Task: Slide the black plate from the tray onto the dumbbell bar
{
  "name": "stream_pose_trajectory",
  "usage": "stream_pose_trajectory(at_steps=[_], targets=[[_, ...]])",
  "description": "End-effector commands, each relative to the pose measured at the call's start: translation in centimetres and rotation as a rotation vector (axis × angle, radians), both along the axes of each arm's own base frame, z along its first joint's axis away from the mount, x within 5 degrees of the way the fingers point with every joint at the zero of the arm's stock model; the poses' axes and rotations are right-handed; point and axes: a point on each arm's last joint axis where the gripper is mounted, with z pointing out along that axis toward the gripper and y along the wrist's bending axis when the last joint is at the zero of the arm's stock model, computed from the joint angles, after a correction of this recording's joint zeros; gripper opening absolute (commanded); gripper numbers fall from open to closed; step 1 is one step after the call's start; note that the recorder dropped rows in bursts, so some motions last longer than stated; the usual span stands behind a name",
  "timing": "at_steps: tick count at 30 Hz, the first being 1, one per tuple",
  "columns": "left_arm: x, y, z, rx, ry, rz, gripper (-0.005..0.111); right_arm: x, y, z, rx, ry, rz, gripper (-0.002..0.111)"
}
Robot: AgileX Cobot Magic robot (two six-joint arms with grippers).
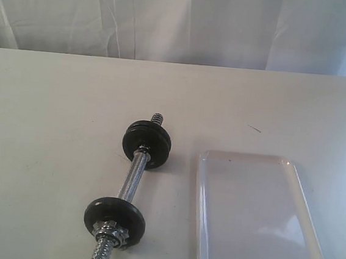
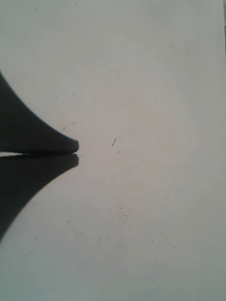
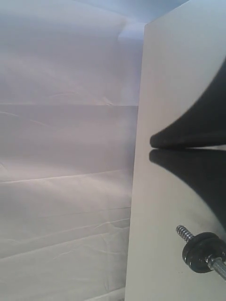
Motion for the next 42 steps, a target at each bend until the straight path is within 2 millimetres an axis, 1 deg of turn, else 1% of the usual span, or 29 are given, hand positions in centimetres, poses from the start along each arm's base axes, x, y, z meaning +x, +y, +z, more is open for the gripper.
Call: stream_pose_trajectory(at_steps=[1, 2, 5, 9, 11, 13, 17, 20, 22, 25, 28, 38, 42], targets=[[0.0, 0.0, -0.1, -0.125, -0.003, 0.044, 0.001, 0.6, 0.0, -1.5, -0.002, 0.037, -0.006, 0.000], [0.0, 0.0, -0.1, -0.143, -0.003, 0.050, 0.001, 0.7, 0.1, -2.1, -0.003, 0.047, -0.006, 0.000], [0.0, 0.0, -0.1, -0.142, -0.006, 0.050, 0.001, 0.9, 0.1, -4.5, -0.009, 0.094, -0.007, 0.000], [0.0, 0.0, -0.1, -0.138, -0.008, 0.049, 0.001, 1.4, 0.1, -9.5, -0.021, 0.185, -0.008, 0.000], [0.0, 0.0, -0.1, -0.138, -0.008, 0.049, 0.001, 1.9, 0.1, -11.5, -0.008, 0.133, -0.021, 0.000], [0.0, 0.0, -0.1, -0.136, -0.008, 0.048, 0.001, 2.0, 0.1, -13.6, -0.006, 0.132, -0.026, 0.000], [0.0, 0.0, -0.1, -0.136, -0.008, 0.048, 0.001, 2.9, 0.1, -18.8, -0.016, 0.244, -0.035, 0.000], [0.0, 0.0, -0.1, -0.136, -0.008, 0.048, 0.001, 3.2, 0.0, -17.5, 0.014, 0.094, -0.055, 0.000], [0.0, 0.0, -0.1, -0.136, -0.008, 0.048, 0.001, 3.3, -0.1, -17.0, 0.017, 0.039, -0.062, 0.000], [0.0, 0.0, -0.1, -0.136, -0.008, 0.048, 0.001, 3.3, -0.3, -16.9, -0.073, 0.017, -0.073, 0.000], [0.0, 0.0, -0.1, -0.136, -0.008, 0.048, 0.001, 3.3, -0.4, -17.0, -0.162, 0.007, -0.081, 0.000], [0.0, 0.0, -0.1, -0.127, -0.008, 0.045, 0.001, 3.3, -0.4, -17.0, -0.160, 0.013, -0.081, 0.000], [0.0, 0.0, -0.1, -0.104, -0.008, 0.037, 0.001, 3.2, -0.5, -17.9, -0.176, 0.113, -0.085, 0.000]])
